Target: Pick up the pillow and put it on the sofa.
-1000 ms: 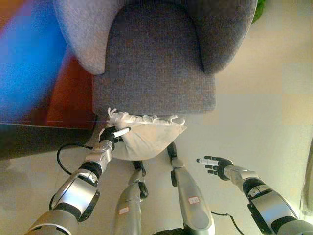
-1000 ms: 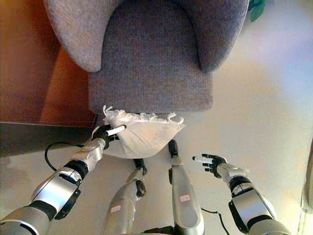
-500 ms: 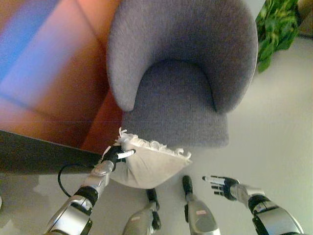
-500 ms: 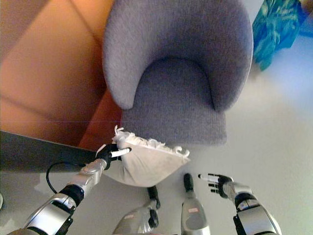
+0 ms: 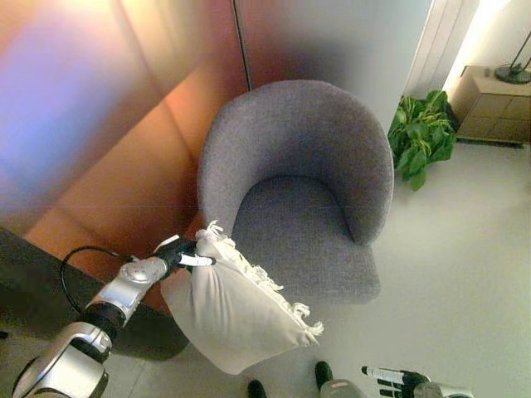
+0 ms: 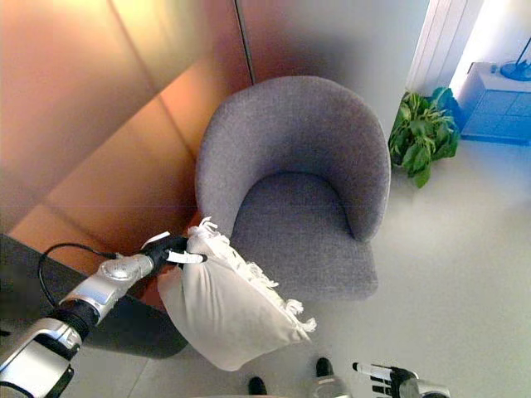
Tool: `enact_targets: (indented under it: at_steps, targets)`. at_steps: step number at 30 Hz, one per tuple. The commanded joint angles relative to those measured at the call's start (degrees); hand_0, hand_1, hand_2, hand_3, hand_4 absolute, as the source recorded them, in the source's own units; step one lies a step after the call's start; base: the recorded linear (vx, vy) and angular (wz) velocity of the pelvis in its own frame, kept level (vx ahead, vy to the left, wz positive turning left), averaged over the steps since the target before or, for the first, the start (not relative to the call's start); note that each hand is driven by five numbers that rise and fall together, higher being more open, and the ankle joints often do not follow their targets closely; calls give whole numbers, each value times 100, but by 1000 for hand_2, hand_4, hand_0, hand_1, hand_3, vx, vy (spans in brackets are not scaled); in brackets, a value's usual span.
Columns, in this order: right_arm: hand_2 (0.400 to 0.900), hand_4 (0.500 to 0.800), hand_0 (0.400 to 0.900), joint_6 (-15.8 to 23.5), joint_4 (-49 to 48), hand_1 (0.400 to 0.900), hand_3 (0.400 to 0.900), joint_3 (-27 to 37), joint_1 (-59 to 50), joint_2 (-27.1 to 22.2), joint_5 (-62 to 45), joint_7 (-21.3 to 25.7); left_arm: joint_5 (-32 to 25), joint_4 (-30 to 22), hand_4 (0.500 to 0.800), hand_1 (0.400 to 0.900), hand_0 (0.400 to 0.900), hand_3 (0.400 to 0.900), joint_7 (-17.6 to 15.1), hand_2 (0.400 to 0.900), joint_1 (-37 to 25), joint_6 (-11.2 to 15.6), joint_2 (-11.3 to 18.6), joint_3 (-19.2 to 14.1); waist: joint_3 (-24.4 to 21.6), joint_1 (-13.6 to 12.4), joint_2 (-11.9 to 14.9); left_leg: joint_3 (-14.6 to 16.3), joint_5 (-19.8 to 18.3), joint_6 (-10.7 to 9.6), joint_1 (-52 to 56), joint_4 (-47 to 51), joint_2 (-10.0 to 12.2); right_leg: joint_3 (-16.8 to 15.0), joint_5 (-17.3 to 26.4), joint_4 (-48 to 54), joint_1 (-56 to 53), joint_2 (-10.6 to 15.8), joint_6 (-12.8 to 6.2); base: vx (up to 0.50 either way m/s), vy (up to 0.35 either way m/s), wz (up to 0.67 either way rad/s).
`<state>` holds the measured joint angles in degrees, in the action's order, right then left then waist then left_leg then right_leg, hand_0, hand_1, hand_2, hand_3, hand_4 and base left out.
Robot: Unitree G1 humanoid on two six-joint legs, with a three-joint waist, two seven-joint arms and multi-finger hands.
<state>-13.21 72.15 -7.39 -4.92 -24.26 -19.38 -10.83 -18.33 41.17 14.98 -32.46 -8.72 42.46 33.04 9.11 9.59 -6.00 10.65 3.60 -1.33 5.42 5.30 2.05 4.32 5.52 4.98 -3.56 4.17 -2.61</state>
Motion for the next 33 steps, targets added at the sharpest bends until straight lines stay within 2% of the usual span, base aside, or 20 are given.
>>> enact_targets:
  at_steps: [1,4,8,10,19,24,25,26,27,33]
  targets:
    - [900,800,900,171,276,900,900,-1,64,-279,-33,-89,-105,315,500,400,400,400,-24,400,-2458,390,559,-150,-701,217,-126,217,-646,-104,405,-137,-421,99,-440,-279,-131,-28,-428,64,-29,-8]
    - [900,800,900,169,356,900,900,65,66,-296,-85,-105,-89,617,500,400,400,400,-56,400,-3118,209,600,53,-762,306,-184,287,-656,-115,448,-135,-405,62,-415,-246,-145,-38,-459,61,-40,-11]
    - [900,800,900,115,431,900,900,140,84,-243,-299,-22,-208,925,500,400,400,400,-271,400,-3726,-124,551,204,-827,452,-275,401,-670,-126,488,-151,-391,-27,-386,-207,-138,-55,-487,67,-60,-15]
    - [900,800,900,96,475,900,900,176,100,-221,-350,2,-270,1072,500,400,400,400,-336,400,-3843,-254,521,213,-850,515,-323,438,-675,-126,500,-147,-394,-80,-373,-183,-126,-68,-497,56,-51,-17]
    - [900,800,900,31,566,900,900,408,374,-172,-460,80,-397,1505,500,400,400,400,-706,400,-4010,-463,488,122,-862,852,-521,617,-670,-133,496,-170,-362,-370,-342,-169,-10,-162,-525,82,-59,-14]
    - [900,800,900,93,576,900,900,454,455,-194,-438,46,-687,1650,500,400,400,400,-680,400,-4169,-568,469,164,-869,991,-574,696,-685,-137,442,-205,-345,-507,-306,-137,83,-210,-542,69,-60,-16]
    - [900,800,900,86,588,900,900,476,470,-193,-432,44,-740,1667,567,512,512,512,-671,512,-4165,-610,455,138,-869,1020,-578,720,-690,-132,434,-208,-340,-537,-298,-129,100,-225,-547,53,-53,-17]
    - [900,800,900,78,590,900,900,483,475,-191,-419,41,-747,1670,647,645,645,645,-668,645,-4157,-639,445,128,-870,1029,-577,730,-692,-130,431,-212,-336,-553,-295,-128,109,-232,-547,62,-68,-20]
    - [900,800,900,86,620,900,900,491,487,-191,-424,55,-741,1712,800,900,900,900,-663,900,-4128,-641,405,110,-868,1055,-578,752,-698,-130,426,-219,-328,-585,-296,-124,127,-246,-552,43,-53,-16]
    - [900,800,900,134,610,900,900,479,602,-160,-390,65,-614,1615,800,900,900,900,-617,900,-3932,-773,229,53,-858,1098,-543,785,-706,-109,395,-247,-301,-641,-300,-140,174,-263,-547,17,-34,-9]
